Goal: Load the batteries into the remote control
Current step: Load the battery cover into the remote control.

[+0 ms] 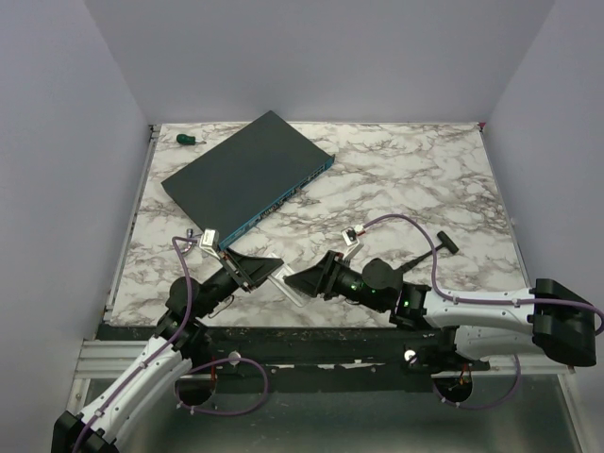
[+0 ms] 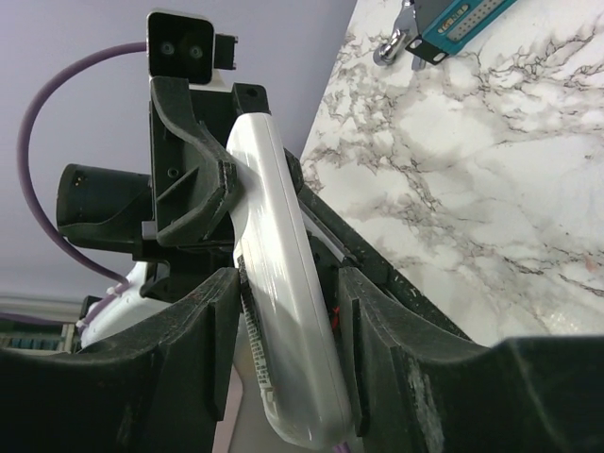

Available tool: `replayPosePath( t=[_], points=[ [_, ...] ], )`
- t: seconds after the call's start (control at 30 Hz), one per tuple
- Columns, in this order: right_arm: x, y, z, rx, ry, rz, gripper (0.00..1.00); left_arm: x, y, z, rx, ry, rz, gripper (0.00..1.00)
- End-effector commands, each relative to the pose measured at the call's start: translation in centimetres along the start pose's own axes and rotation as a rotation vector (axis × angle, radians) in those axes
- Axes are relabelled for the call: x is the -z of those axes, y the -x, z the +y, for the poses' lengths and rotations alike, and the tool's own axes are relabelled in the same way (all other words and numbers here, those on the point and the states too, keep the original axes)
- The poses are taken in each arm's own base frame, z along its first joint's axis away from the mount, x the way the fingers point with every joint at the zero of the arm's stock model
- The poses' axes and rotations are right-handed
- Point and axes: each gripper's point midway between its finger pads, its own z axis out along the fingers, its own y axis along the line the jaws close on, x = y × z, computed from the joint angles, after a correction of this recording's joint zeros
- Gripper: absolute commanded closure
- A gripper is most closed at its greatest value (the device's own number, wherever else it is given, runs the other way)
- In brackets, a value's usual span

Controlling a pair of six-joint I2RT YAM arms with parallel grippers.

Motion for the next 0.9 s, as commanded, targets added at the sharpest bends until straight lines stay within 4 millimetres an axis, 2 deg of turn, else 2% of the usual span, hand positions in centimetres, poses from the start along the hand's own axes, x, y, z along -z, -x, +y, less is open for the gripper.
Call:
replayPosePath(
  t=[0.0,0.13,0.17,0.27,0.37,0.53,0.73,0.87],
  points=[
    [-0.3,0.3,0.5,-0.010,0.007,-0.011,0.51,0.1,0.0,-2.3,-0.028,-0.077,0.008,1.00],
    [-0.3,0.2,0.5,-0.004,0.004,-0.008,0.51,0.1,0.0,-2.4,-0.031,-0.080,0.009,1.00],
    [-0.3,0.3,0.6,0.000,0.005,-0.010,0.46,0.1,0.0,-2.3,-0.031,-0.078,0.009,1.00],
    [-0.3,0.4,0.7,0.014,0.005,-0.009,0.23,0.1,0.0,-2.3,-0.033,-0.078,0.008,1.00],
    [-0.2,0.5,0.7,0.029,-0.003,-0.010,0.15,0.1,0.0,-2.1,-0.029,-0.075,0.010,1.00],
    [0.3,0.4,0.7,0.066,0.004,0.005,0.17,0.1,-0.1,-2.5,-0.036,-0.084,0.014,1.00],
    [1.2,0.3,1.6,0.132,0.038,0.033,0.30,-0.1,-0.7,-3.3,-0.055,-0.113,0.066,1.00],
    [1.5,0.1,2.0,0.178,0.046,0.065,0.32,-0.2,-1.7,-4.4,-0.079,-0.154,0.138,1.00]
  ],
)
